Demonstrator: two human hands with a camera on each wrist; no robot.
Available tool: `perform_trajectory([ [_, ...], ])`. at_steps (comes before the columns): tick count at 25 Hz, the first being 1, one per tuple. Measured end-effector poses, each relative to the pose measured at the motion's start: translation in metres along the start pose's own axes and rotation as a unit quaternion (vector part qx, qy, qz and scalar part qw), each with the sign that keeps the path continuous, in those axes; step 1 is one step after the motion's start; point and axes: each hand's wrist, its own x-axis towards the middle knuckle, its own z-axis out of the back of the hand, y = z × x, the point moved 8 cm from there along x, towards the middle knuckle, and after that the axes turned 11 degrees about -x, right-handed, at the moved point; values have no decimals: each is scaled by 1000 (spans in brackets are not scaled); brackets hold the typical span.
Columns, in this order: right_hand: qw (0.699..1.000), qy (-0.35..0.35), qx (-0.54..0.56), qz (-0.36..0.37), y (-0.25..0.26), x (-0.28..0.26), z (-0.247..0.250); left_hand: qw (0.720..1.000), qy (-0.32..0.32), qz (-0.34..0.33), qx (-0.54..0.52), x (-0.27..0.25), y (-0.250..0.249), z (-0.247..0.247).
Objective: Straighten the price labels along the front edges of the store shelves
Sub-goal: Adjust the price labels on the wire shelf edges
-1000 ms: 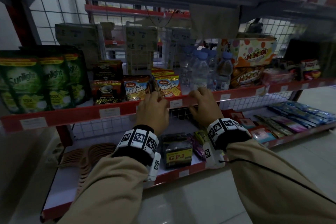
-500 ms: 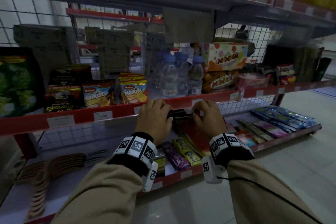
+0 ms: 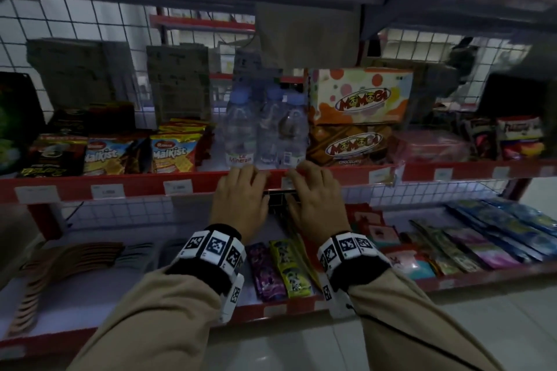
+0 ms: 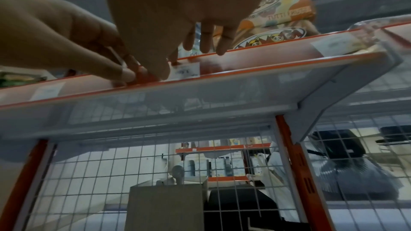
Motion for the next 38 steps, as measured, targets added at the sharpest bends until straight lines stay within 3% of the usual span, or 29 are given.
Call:
perform_trajectory([
  [8,1000,-7,21,-20,-13,23,-7,997,-62,21,47,8,-19,-4],
  [13,1000,-5,28,12,-16,28,-10,998,-49,-4,40,11,-30,5],
  [20,992,-37,111,45,-20,27,-7,999,-5,17,42,19,-28,3],
  [25,991,-64,100,62,-17,22,-3,999,11,4,34,15,-23,-1],
  [30,998,-8,57,32,-11,23,-11,1000,1,-8,0,12,-24,0],
  [34,981,-7,192,-12,-23,32,-6,1000,-8,-2,-11,10,-19,-2],
  [38,910,-6,409,-75,-41,40,-3,998,-29,5,-64,11,-11,-2],
])
